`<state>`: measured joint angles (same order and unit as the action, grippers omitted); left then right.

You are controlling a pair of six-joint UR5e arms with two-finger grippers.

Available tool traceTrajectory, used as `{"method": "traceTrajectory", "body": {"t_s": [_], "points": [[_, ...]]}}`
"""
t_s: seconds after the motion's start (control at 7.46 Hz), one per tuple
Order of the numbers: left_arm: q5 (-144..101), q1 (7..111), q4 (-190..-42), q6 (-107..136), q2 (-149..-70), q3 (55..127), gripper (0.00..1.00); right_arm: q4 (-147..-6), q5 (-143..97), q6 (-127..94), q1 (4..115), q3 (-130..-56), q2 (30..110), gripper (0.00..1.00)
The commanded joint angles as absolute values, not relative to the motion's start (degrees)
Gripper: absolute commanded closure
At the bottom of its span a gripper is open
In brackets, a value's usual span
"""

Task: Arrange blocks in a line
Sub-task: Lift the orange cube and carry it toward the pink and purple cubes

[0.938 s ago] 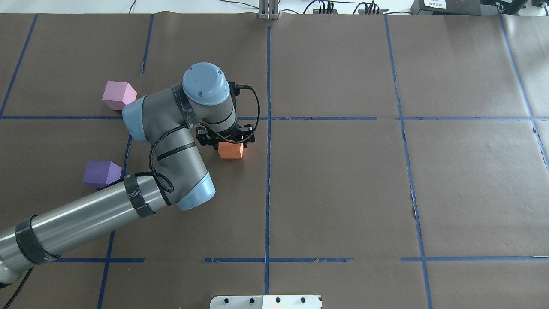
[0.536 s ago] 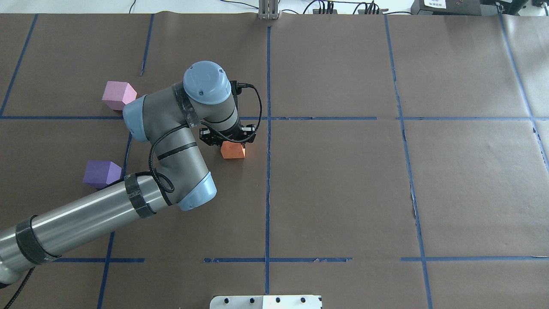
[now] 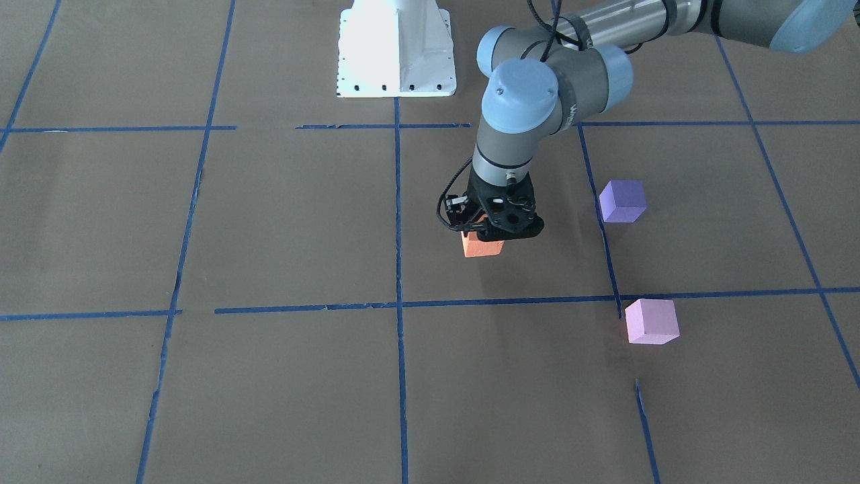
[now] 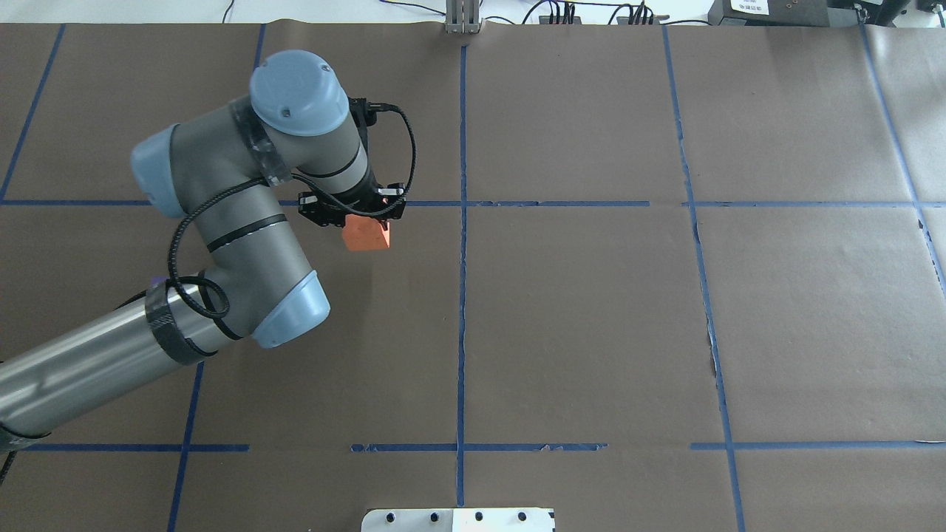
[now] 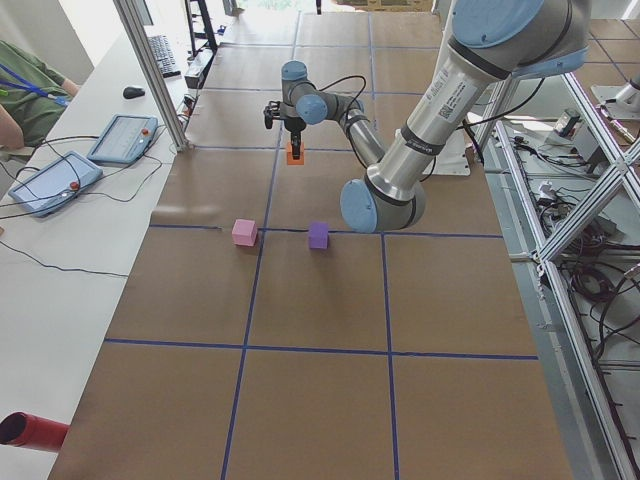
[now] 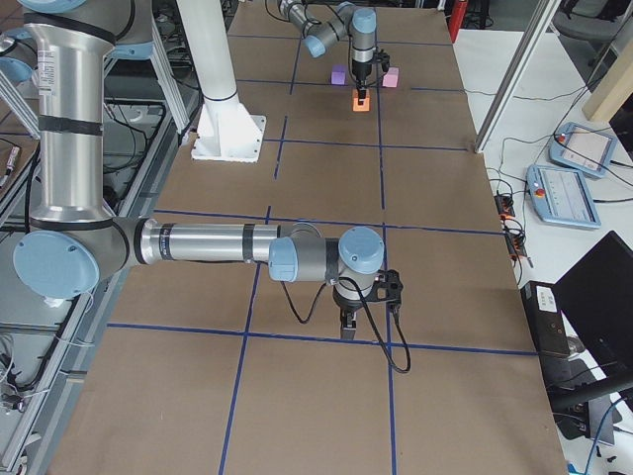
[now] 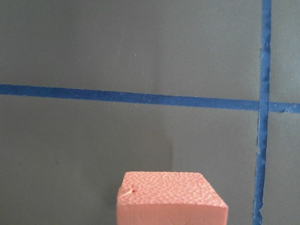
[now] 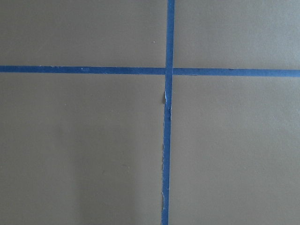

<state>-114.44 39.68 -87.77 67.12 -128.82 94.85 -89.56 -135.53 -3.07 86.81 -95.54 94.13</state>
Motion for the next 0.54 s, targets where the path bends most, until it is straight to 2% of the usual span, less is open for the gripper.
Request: {"method": "traceTrajectory", "body": {"t_s": [0.0, 0.27, 0.4], "points": [[-115.4, 43.0, -87.7, 62.8, -120.1, 102.4, 1.0, -89.6, -135.5, -3.1, 86.8, -95.5, 94.1, 0.0], [-116.8, 46.4, -89.6, 55.1, -114.0, 102.3, 1.0, -89.6, -135.5, -3.1, 86.8, -95.5, 94.1, 0.0], [-116.8, 48.6, -90.5, 51.5, -113.6, 101.3, 1.0, -89.6, -135.5, -3.1, 86.8, -95.5, 94.1, 0.0]]}}
